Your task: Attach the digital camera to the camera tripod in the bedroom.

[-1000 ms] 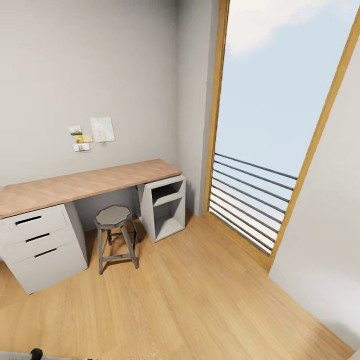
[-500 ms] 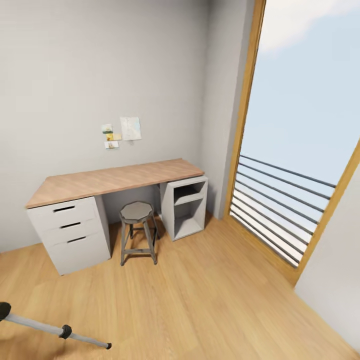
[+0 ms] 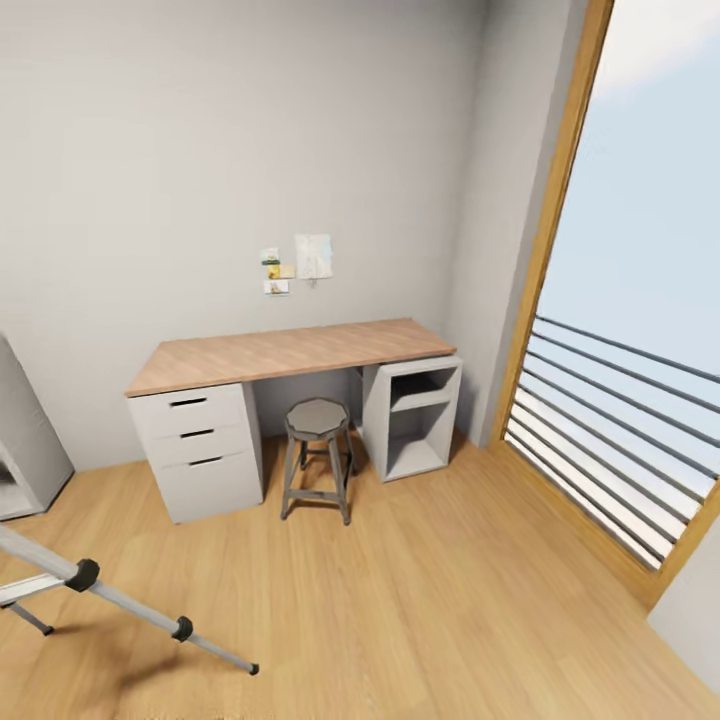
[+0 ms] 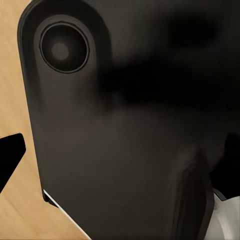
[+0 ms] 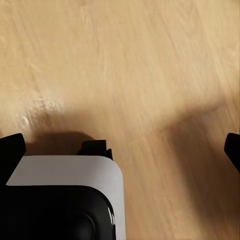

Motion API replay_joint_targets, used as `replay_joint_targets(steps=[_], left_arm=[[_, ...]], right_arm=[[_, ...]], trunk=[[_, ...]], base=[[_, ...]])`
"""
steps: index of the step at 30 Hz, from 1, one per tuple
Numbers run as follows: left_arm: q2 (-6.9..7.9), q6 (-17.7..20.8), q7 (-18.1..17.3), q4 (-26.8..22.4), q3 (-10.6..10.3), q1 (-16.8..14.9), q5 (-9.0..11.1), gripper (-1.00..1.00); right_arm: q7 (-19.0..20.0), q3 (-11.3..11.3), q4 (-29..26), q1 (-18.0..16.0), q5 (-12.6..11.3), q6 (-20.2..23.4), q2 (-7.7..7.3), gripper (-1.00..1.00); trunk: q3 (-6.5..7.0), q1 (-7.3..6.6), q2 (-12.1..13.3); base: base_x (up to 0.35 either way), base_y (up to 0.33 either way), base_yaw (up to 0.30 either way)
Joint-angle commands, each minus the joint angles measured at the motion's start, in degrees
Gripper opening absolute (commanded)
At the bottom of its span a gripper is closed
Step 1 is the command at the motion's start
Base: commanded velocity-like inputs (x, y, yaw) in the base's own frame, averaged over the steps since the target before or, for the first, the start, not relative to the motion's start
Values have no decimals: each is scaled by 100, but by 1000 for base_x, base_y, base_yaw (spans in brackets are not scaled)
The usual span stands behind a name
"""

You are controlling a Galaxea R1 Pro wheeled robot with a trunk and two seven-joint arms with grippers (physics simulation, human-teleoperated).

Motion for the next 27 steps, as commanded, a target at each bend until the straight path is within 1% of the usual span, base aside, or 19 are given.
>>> replay_joint_targets(steps=[1, 27], left_arm=[[-1, -3, 5, -1, -5, -2, 3, 100], [-1, -4, 5, -2, -5, -2, 3, 100]], right_arm=[[3, -23, 2, -2, -2, -20, 1, 100], [3, -23, 4, -2, 4, -22, 1, 100]], trunk=[[-5, 0, -3], [-5, 0, -3]], base=[[0, 0, 298], [0, 0, 298]])
